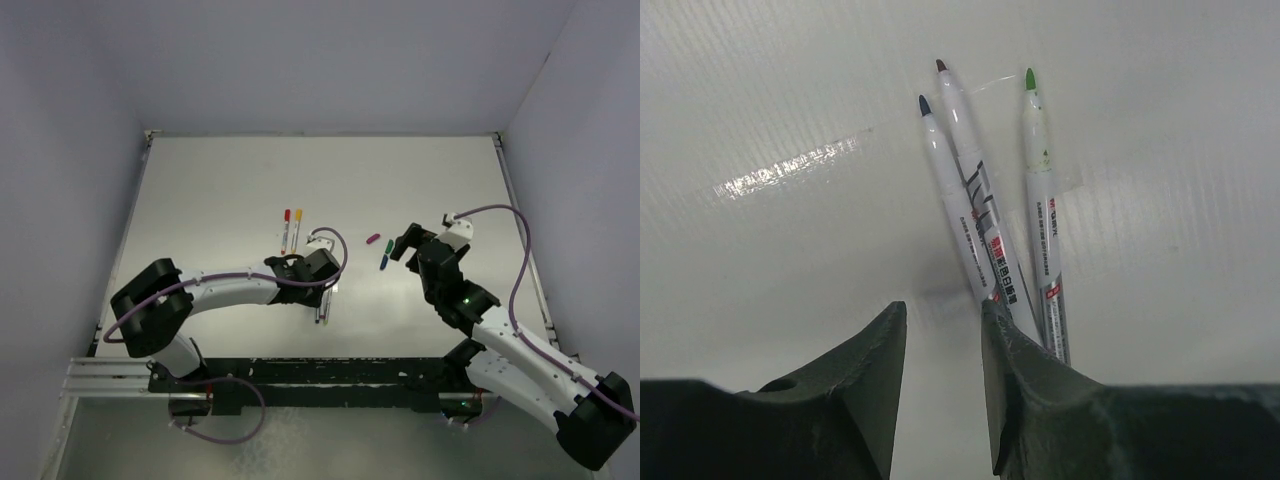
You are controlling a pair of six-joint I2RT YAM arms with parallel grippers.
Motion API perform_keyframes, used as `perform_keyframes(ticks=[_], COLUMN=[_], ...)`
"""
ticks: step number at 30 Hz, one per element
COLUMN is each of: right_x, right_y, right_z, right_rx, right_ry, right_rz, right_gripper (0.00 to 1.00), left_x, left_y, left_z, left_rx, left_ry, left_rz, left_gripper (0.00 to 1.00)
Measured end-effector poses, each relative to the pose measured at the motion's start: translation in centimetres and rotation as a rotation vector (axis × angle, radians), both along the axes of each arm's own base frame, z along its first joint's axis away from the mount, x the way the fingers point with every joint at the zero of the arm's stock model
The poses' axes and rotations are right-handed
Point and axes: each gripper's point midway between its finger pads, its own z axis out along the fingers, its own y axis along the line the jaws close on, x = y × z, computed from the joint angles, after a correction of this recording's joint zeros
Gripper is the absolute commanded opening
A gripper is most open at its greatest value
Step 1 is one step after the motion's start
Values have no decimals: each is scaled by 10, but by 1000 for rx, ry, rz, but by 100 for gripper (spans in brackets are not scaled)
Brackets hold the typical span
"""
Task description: Insert the pens into the pen caps
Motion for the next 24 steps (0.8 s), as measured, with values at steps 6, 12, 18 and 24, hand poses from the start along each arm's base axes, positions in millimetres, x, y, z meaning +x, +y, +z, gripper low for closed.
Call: perform_keyframes(ticks=[6, 12, 18, 24], right_x=[0, -2, -2, -2], right_y=[0, -1, -1, 0], right_z=[-1, -8, -7, -6], right_rx=[5, -3, 4, 10], right_ry=[1, 14, 12, 10], right_rz=[-2, -2, -4, -3], right_gripper=[98, 98, 98, 98], left_x=[2, 2, 1, 1], left_y=[-3, -5, -3, -4], left_z=[-2, -8, -16, -17], left_rx=[-2, 6, 27, 33], left_ry=[0, 6, 21, 25], left_rz=[-1, -1, -2, -1], left_gripper=[40, 40, 39, 39])
